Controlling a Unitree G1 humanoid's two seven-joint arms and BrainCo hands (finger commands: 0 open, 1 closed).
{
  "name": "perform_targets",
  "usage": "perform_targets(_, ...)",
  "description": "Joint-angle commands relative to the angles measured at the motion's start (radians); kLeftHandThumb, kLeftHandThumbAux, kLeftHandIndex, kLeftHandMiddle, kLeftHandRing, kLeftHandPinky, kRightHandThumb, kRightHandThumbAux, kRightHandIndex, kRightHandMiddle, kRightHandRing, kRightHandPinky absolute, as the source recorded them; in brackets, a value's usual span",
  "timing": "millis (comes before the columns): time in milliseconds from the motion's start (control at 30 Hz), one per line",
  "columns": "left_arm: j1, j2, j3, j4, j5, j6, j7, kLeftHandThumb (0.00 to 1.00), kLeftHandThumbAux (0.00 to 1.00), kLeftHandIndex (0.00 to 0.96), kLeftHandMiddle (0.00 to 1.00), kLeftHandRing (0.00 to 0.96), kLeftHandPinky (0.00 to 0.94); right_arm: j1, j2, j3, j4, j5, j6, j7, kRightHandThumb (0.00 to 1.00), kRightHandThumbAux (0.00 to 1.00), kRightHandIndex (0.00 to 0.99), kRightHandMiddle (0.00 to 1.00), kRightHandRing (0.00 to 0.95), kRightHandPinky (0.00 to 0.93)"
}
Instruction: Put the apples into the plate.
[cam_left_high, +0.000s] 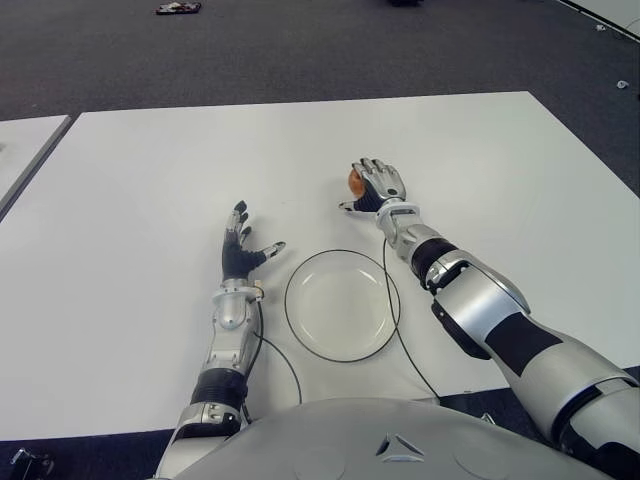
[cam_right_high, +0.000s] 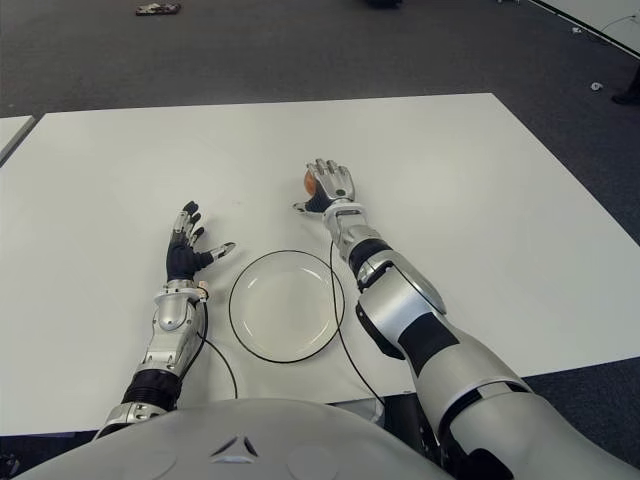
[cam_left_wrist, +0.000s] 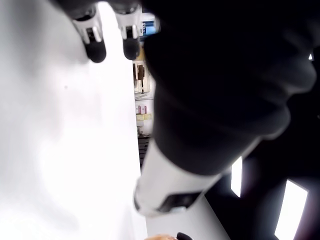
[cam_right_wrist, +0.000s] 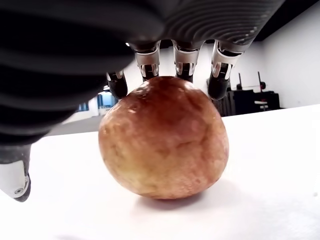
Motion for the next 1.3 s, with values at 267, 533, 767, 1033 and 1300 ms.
perform_targets(267, -0.008, 0.001, 0.002, 0.057, 0.006, -0.027, 0.006, 0.0, 0.406, 0.0, 0.036, 0.025, 0.04, -0.015, 0.015, 0.003, 0.015, -0.013, 0.002, 0.035, 0.132, 0.489, 0.0, 0.0, 0.0, 0.0)
perform_targets(533, -0.006, 0.001, 0.003, 0.069, 0.006, -0.048, 0.007, 0.0, 0.401, 0.0, 0.038, 0.029, 0.048, -0.028, 0.017, 0.002, 0.017, -0.013, 0.012, 0.052, 0.143, 0.507, 0.0, 0.0, 0.0, 0.0)
perform_targets(767, 0.004, 0.002, 0.001, 0.056, 0.015, -0.062, 0.014, 0.0, 0.421, 0.0, 0.036, 0.032, 0.052, -0.03, 0.015, 0.006, 0.018, -0.018, 0.018, 0.059, 0.137, 0.514, 0.0, 0.0, 0.0, 0.0)
perform_targets(1033, 0.03, -0.005, -0.003, 0.017, 0.031, -0.05, 0.034, 0.0, 0.447, 0.0, 0.03, 0.03, 0.051, -0.012, -0.003, 0.005, 0.02, -0.022, 0.016, 0.055, 0.118, 0.518, 0.0, 0.0, 0.0, 0.0)
perform_targets(1300, 0.052, -0.012, -0.006, -0.025, 0.033, -0.021, 0.041, 0.0, 0.464, 0.0, 0.026, 0.027, 0.053, -0.002, -0.013, 0.005, 0.022, -0.023, 0.025, 0.057, 0.115, 0.528, 0.0, 0.0, 0.0, 0.0)
